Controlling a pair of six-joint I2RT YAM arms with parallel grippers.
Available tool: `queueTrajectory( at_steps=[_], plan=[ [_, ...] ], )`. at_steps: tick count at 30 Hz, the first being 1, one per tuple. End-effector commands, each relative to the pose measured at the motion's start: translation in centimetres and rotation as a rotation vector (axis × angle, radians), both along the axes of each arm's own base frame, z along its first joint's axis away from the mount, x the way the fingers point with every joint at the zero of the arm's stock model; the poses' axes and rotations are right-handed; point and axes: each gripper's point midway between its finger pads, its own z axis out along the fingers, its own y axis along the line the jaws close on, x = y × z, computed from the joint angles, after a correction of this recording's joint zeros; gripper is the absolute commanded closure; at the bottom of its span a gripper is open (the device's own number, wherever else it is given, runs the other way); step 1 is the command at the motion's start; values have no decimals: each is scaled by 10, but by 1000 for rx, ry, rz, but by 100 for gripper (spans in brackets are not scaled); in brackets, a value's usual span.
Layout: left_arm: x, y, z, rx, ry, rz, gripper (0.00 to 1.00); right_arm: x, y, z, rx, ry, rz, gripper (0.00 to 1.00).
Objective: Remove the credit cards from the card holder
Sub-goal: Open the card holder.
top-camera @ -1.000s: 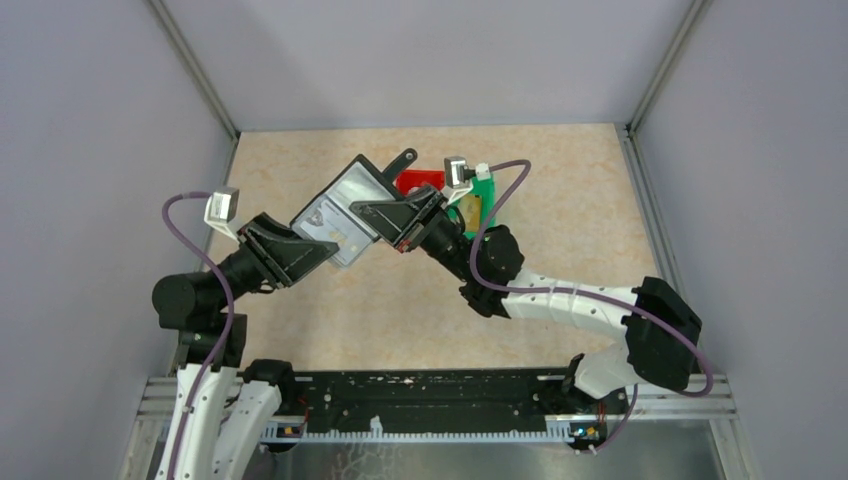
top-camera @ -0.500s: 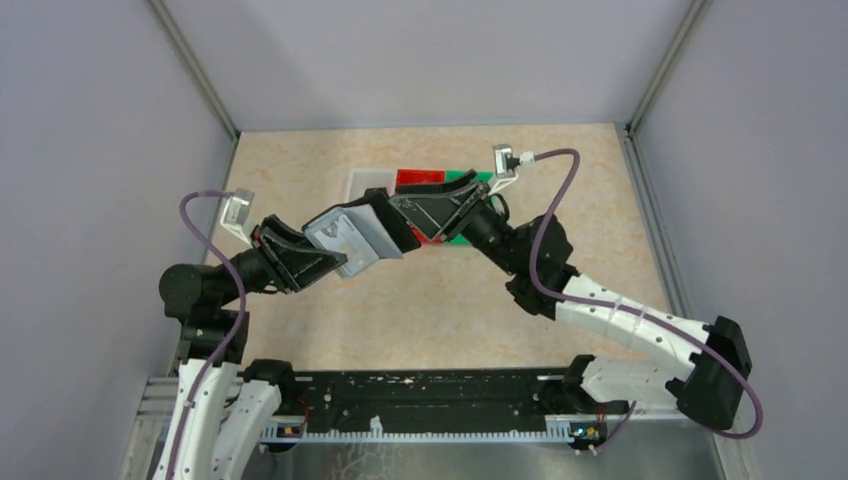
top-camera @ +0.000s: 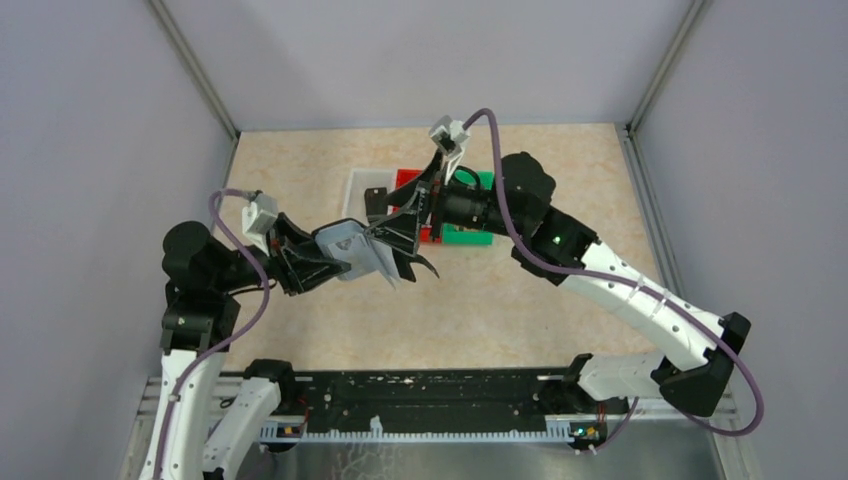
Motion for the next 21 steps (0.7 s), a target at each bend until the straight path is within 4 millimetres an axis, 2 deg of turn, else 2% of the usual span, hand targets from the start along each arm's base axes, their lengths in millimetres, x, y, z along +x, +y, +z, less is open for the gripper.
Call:
queueTrajectory(
  at_steps=[1, 4, 9, 12, 13, 17, 21],
  plan=[
    [4, 7, -12, 147, -222, 8, 93, -2, 3, -12, -134, -54, 44, 2],
    [8, 11, -22, 210, -290, 8, 92, 2, 8, -23, -215, -66, 42, 2],
    [26, 21, -47, 326, -344, 60, 93, -8, 22, -28, -297, -110, 65, 1],
    [37, 26, -58, 374, -342, 93, 95, -8, 31, -45, -390, -125, 52, 2],
    [38, 26, -59, 379, -343, 88, 95, -5, 33, -55, -430, -120, 40, 2],
    [32, 24, -54, 366, -361, 61, 95, 2, 31, -72, -498, -124, 9, 2],
    [20, 21, -50, 367, -406, 5, 96, 7, 25, -84, -554, -135, -11, 8]
  ],
)
